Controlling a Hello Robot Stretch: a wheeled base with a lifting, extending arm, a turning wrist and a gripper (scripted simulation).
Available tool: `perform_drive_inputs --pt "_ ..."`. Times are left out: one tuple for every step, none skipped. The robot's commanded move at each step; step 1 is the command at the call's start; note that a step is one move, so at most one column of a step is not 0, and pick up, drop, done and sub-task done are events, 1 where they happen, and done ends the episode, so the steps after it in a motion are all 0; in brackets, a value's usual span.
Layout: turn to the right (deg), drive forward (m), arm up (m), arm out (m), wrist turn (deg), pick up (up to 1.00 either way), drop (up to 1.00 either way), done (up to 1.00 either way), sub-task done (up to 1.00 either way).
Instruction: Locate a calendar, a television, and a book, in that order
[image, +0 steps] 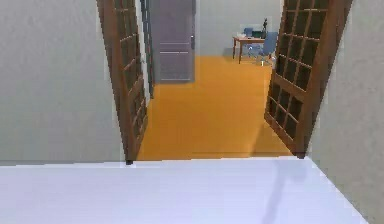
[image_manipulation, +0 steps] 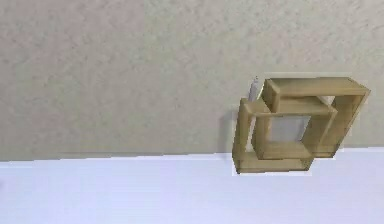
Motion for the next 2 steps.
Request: perform_drive_inputs --pt "0.0 1.00 0.00 0.00 0.0 0.00 0.00 0.00 0.00" --pt "0.0 1.00 0.00 0.00 0.0 0.00 0.00 0.00 0.00"
